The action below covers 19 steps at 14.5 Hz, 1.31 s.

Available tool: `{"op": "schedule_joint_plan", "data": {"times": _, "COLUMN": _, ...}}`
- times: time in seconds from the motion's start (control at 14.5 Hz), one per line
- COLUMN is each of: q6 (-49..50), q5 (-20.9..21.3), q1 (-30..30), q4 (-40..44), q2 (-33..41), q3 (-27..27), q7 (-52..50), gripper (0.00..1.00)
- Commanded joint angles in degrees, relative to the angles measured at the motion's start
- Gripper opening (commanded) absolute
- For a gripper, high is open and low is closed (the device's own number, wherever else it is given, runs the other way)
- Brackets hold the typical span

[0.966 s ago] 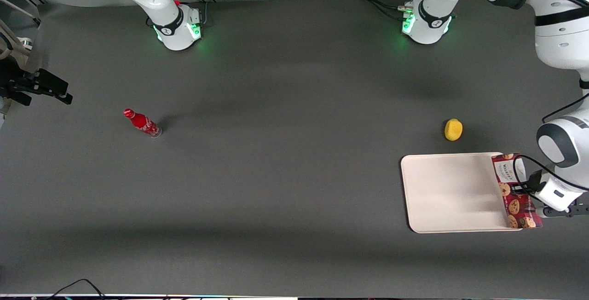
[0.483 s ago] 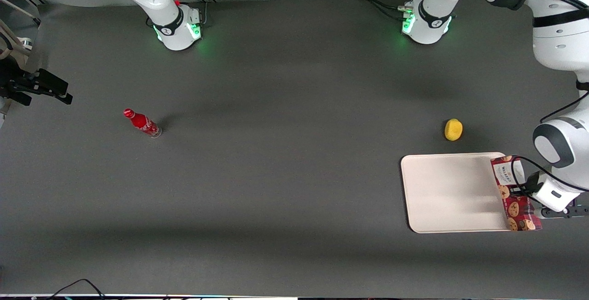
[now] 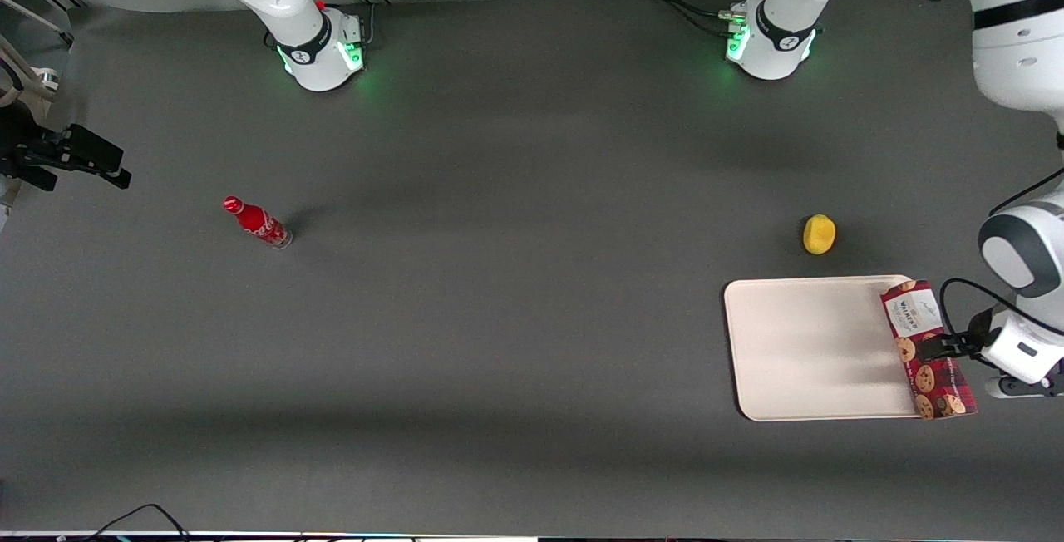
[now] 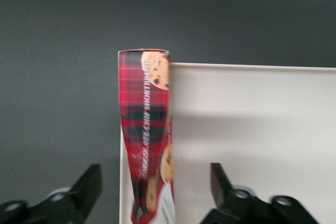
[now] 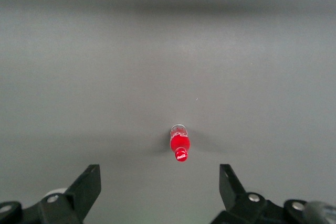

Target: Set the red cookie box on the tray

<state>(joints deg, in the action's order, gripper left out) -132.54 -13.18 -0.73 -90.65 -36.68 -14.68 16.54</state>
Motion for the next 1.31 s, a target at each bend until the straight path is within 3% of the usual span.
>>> {"op": "schedule_joint_plan", "data": {"times": 0.0, "q6": 10.00, "q5": 0.26, "q1": 2.31, "q4": -1.37, "q2": 9.59, "q3": -0.35, "q7": -2.91, "gripper": 1.00}}
{"op": "schedule_joint_plan", "data": {"times": 0.21, "q6": 17.46, "q5": 2.36, "q1": 3.98, "q4": -1.37, "q2": 16.27, "q3": 1.31, "q7": -8.87, "gripper": 1.00}}
{"op": "schedule_joint_plan", "data": {"times": 0.55, "q6": 30.65, "q5": 12.03, "q1": 4.34, "q4": -0.84, "q2": 27.52, "q3": 10.62, "q7": -22.76, "gripper": 1.00}}
{"op": "schedule_joint_plan", "data": {"times": 0.83, "q6": 37.34, "q5": 12.30, "q1": 3.10, "q4": -1.02, "q2": 34.65, "q3": 13.18, "q7": -22.87, "gripper": 1.00}}
{"op": "schedule_joint_plan", "data": {"times": 1.24, "q6": 39.20, "q5": 12.74, "q1": 3.02, "q4": -1.02, "q2": 41.16, "q3": 13.54, "q7": -16.19, "gripper": 1.00}}
